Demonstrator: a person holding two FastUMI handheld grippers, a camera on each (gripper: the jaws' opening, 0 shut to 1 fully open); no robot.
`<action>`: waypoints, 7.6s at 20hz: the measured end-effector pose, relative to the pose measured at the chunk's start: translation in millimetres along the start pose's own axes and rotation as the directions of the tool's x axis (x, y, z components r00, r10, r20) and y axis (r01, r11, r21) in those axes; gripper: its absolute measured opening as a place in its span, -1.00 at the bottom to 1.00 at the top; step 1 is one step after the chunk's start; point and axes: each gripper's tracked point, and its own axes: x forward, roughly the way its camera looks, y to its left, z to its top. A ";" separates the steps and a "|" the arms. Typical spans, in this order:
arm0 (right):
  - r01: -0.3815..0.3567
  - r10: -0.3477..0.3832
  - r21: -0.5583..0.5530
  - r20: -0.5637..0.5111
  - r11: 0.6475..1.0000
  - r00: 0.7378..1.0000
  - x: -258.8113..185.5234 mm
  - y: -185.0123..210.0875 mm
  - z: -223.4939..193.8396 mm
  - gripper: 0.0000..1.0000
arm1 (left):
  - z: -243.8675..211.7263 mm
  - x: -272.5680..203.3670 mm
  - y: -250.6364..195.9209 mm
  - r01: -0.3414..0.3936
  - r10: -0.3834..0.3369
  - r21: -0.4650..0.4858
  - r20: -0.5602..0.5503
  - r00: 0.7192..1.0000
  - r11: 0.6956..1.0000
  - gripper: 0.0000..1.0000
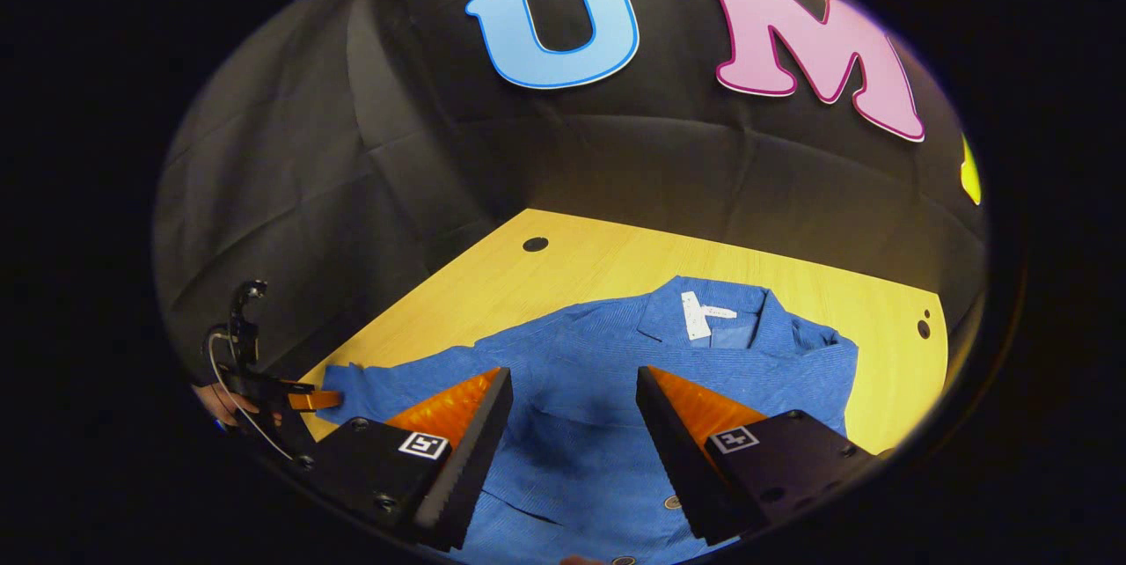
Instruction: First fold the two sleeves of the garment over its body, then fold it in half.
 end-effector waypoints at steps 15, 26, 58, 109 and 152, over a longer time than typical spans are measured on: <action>0.079 -0.078 0.030 -0.012 0.996 0.997 -59.7 -52.3 -26.1 0.83 | 29.7 -31.2 -28.8 0.181 -0.181 0.031 0.000 0.983 0.983 -1.00; 0.098 -0.101 0.046 0.052 0.994 0.994 -108.8 -108.9 -21.6 0.83 | 116.4 -181.5 -200.5 0.277 -0.329 0.289 0.147 0.933 0.916 -1.00; 0.196 -0.190 0.214 -0.046 0.957 0.981 -208.6 -303.6 -129.8 0.82 | 29.6 -149.8 -622.2 0.398 -0.506 0.642 -0.018 0.863 0.656 0.58; 0.437 -0.293 0.193 -0.504 0.879 0.812 -248.8 -224.6 -344.4 -0.48 | -228.8 -79.9 -196.6 0.195 -0.110 0.359 -0.245 0.963 0.913 0.27; 0.320 -0.328 -0.112 -0.066 0.941 0.942 62.8 -347.8 56.7 -0.91 | 212.6 -45.0 -369.6 0.286 -0.306 0.218 0.063 0.950 0.933 -1.00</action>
